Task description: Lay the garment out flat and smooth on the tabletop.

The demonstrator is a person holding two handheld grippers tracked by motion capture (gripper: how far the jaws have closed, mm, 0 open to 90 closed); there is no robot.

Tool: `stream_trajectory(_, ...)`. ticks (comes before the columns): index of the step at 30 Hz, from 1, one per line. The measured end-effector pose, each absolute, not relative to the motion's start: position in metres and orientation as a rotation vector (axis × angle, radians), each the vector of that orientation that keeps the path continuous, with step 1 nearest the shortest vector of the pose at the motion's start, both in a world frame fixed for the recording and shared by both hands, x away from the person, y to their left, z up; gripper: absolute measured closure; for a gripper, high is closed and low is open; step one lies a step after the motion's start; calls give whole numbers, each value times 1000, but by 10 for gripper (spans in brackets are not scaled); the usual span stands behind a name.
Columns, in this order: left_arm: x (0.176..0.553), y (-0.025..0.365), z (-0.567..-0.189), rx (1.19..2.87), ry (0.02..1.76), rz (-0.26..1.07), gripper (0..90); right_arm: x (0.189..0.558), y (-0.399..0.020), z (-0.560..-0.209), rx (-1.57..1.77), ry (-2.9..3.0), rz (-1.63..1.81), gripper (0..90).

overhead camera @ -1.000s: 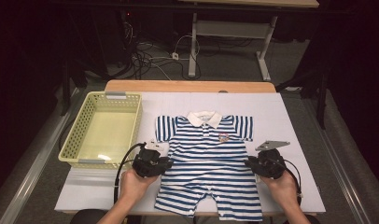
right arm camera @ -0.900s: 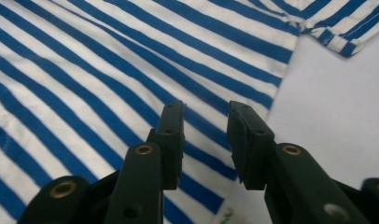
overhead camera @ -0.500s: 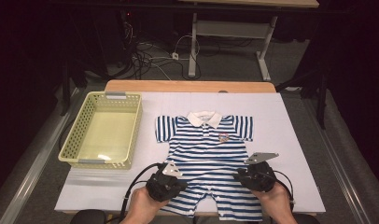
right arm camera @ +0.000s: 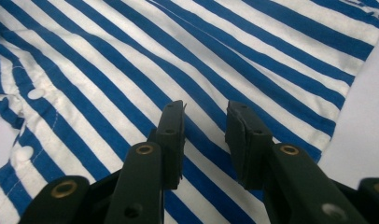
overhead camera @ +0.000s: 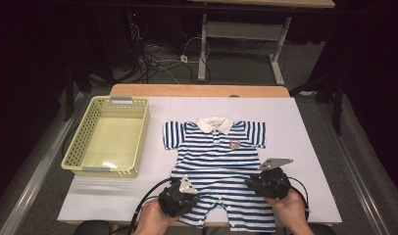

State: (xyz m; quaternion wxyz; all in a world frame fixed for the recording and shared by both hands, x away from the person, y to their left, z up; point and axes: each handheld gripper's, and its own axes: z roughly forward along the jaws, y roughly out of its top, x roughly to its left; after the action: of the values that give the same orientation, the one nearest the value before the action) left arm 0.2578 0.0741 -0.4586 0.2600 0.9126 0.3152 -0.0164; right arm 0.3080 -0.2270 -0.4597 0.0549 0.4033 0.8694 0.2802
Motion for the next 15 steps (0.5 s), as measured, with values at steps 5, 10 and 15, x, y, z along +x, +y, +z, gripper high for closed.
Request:
stream_trajectory(5, 258, 74, -455, 2485, 860, -106, 876, 309, -225, -460, 1211, 2640, 849, 677)
stream_trajectory(10, 252, 75, -452, 2464, 823, -214, 875, 308, -228, -460, 1214, 2634, 850, 675)
stream_trajectory(15, 255, 88, -445, 2393, 847, -153, 792, 307, -229, -459, 1212, 2632, 839, 663)
